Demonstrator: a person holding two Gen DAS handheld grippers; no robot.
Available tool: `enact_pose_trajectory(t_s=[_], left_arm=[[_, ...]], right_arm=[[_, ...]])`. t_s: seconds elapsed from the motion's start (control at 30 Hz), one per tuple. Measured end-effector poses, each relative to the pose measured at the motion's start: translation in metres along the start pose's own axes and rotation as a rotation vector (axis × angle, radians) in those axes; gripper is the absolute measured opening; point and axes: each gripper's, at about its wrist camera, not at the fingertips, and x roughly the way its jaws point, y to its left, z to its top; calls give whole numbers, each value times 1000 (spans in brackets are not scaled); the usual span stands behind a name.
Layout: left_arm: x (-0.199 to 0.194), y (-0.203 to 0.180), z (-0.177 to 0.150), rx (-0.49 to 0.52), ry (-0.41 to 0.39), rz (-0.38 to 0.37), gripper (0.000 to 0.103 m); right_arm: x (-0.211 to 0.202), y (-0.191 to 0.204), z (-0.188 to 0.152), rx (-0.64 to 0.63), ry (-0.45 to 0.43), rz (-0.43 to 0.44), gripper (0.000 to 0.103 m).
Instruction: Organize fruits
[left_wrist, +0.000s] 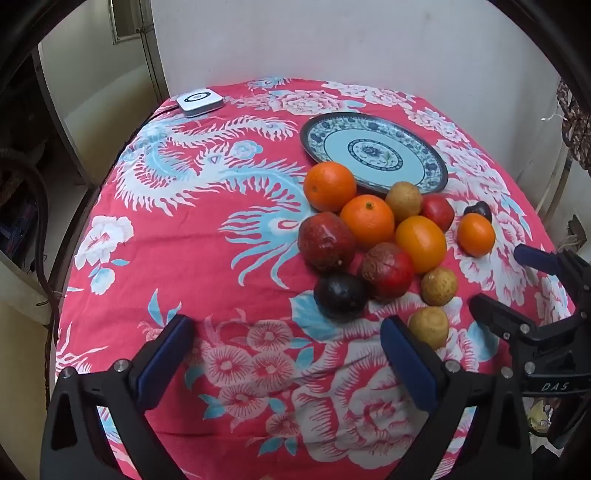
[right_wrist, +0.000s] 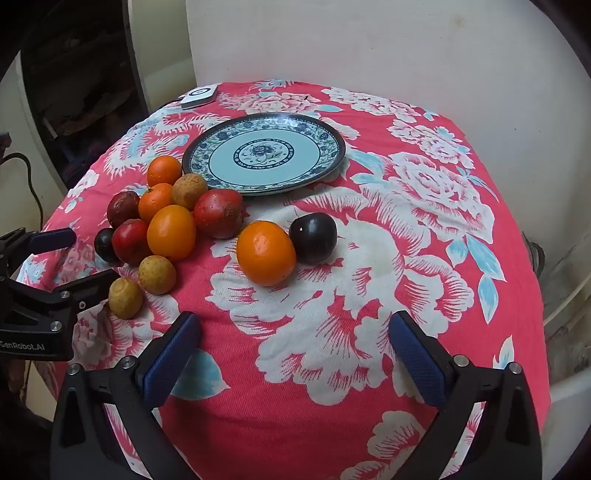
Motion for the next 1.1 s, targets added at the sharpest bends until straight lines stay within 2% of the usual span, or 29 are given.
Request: enact_pose_trajectory(t_s=[1.1], left_arm=[[0,0,0,-2,-6,-2,103]], right_arm=[[-1,0,-1,1,-11,1,103]])
